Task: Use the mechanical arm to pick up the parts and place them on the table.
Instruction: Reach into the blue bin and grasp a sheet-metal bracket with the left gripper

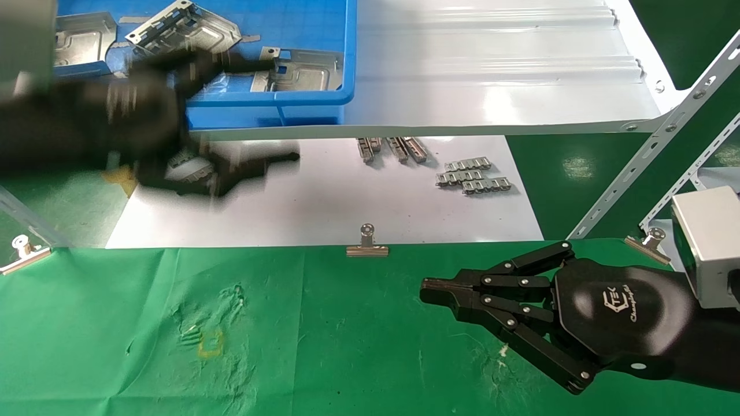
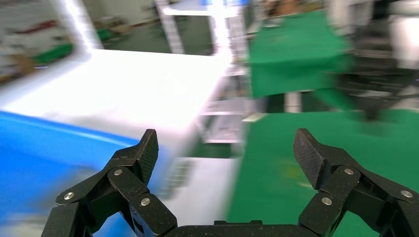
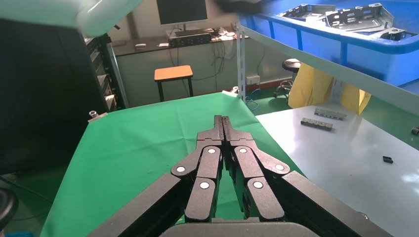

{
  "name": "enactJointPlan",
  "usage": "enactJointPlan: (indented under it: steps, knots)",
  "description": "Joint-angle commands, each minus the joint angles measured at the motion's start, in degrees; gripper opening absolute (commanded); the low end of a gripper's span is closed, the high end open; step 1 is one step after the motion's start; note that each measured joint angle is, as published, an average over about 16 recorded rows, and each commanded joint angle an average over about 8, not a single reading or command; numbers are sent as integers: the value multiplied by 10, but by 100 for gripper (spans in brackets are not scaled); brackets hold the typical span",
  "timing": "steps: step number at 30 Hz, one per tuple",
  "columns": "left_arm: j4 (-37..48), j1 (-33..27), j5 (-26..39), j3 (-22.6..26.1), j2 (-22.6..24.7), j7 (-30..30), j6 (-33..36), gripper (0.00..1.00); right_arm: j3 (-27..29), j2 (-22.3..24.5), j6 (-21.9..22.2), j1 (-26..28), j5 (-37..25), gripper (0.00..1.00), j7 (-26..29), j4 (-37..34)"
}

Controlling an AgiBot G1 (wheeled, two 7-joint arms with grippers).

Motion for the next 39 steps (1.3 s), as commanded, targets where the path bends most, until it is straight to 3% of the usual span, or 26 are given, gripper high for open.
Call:
enactJointPlan:
  steps: [1, 5, 6, 9, 13, 14, 24, 39]
  knots:
    - [64, -67, 41, 15, 29, 5, -10, 100, 0, 0, 0, 0, 0, 5, 0, 0]
    - [210, -157, 124, 42, 90, 29, -116, 100, 0, 0, 0, 0, 0, 53, 0, 0]
    - [243, -175, 142, 49, 103, 33, -143, 93, 0, 0, 0, 0, 0, 65, 0, 0]
    - [325, -215, 189, 71, 135, 42, -206, 55, 0, 0, 0, 0, 0, 98, 0, 0]
    - [403, -250, 232, 94, 160, 45, -259, 6, 0, 0, 0, 0, 0, 100, 0, 0]
    - [417, -256, 239, 98, 163, 45, -268, 0, 0, 0, 0, 0, 0, 100, 0, 0]
    - [489, -278, 261, 111, 167, 48, -294, 0, 0, 0, 0, 0, 0, 100, 0, 0]
    - [509, -273, 253, 106, 165, 47, -289, 0, 0, 0, 0, 0, 0, 100, 0, 0]
